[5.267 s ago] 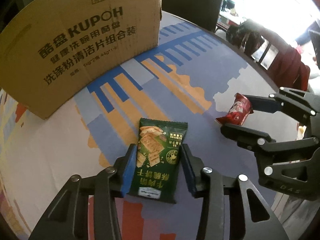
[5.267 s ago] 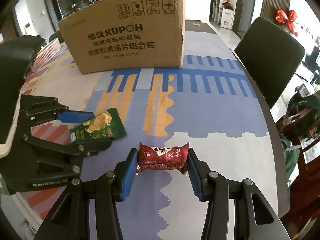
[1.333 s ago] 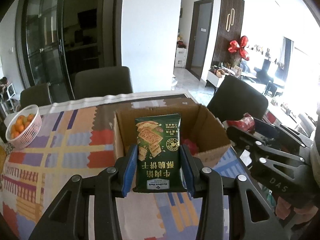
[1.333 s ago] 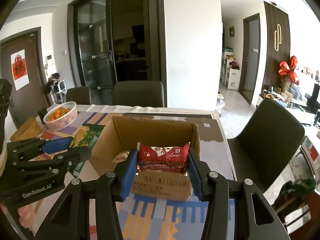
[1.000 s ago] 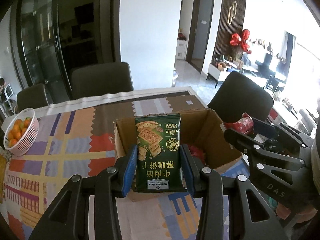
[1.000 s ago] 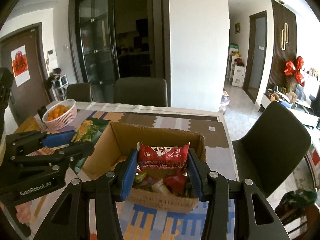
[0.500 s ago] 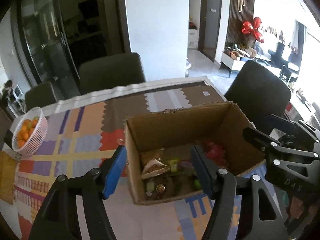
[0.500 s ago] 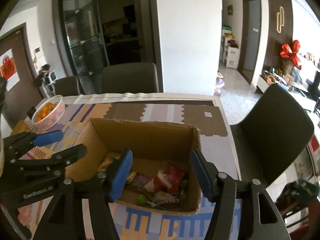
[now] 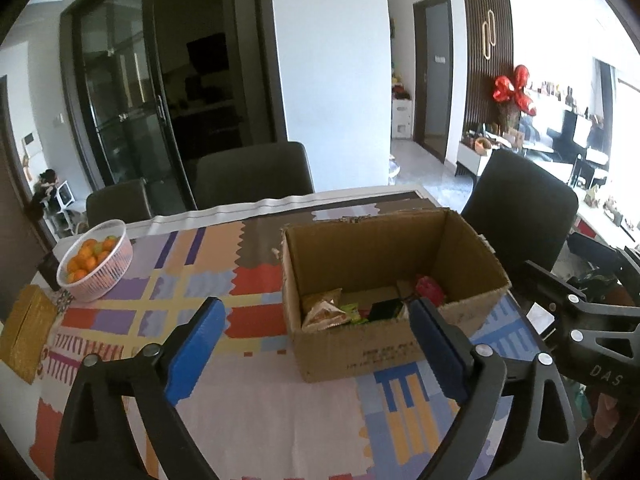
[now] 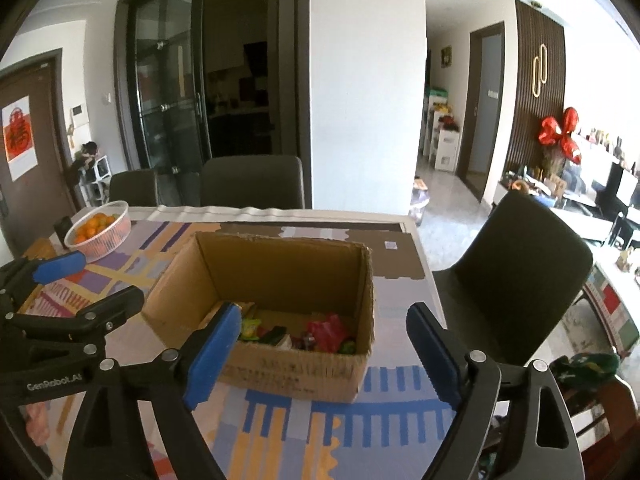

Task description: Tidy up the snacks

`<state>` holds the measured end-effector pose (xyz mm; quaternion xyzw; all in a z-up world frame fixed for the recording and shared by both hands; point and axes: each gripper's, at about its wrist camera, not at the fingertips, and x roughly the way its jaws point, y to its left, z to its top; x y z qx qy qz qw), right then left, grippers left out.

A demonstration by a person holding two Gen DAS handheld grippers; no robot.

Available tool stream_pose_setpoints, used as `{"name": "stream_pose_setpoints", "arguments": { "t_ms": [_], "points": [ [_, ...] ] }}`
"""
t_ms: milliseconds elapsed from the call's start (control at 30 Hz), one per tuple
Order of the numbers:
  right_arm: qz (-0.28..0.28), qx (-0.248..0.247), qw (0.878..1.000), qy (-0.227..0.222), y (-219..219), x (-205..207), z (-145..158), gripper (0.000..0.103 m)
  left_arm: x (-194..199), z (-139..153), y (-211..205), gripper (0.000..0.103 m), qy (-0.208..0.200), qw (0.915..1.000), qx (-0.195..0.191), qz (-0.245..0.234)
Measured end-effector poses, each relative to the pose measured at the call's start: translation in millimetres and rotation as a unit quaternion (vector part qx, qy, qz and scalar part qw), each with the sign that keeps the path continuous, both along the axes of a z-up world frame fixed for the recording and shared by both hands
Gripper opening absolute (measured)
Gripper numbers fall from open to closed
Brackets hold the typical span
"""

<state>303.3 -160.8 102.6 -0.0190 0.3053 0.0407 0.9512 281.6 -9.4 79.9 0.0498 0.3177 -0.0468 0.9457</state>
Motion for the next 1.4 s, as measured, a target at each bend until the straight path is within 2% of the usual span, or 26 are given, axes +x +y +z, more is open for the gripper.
{"name": "stream_pose_setpoints", "arguments": {
  "t_ms": [367, 733, 1100, 1400],
  "points": [
    [0.0, -0.004, 0.999, -0.038, 2, -65, 7, 0.09, -70, 14, 2, 0.102, -0.052, 0.9986, 0.006, 0.005],
    [-0.007, 0.006, 0.998, -0.057, -3, -115, 11, 0.09, -119, 14, 4, 0.103, -0.064, 0.9979, -0.01, 0.009],
    [-0.015, -0.005, 0.997, -0.071, 2, -152, 9, 0.09, -146, 11, 7, 0.103, -0.069, 0.9972, -0.022, 0.014],
    [-0.014, -0.001, 0.997, -0.072, 0, -165, 9, 0.09, -157, 12, 7, 0.103, -0.07, 0.997, -0.032, 0.008]
  ]
}}
